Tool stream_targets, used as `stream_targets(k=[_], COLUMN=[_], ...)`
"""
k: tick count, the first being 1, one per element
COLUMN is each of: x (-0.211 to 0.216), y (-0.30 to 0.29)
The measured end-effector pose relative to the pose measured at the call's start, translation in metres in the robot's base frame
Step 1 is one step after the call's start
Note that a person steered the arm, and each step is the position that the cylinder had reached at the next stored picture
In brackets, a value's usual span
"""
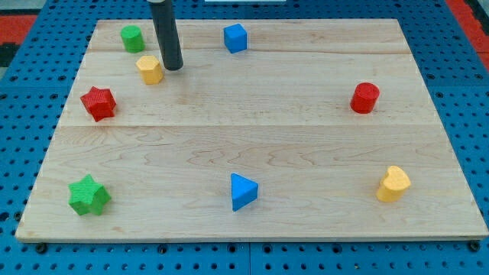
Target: Point your arm to the bottom right of the board
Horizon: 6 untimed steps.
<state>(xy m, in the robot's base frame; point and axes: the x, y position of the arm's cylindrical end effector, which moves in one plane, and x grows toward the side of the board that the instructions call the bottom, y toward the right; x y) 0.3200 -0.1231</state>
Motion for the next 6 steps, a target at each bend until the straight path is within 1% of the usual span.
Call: stream_targets(k=[2, 3, 4, 6], x=[-0.002, -0.002, -0.002, 0.002], y=[-0.043, -0.049, -0.001, 0.174])
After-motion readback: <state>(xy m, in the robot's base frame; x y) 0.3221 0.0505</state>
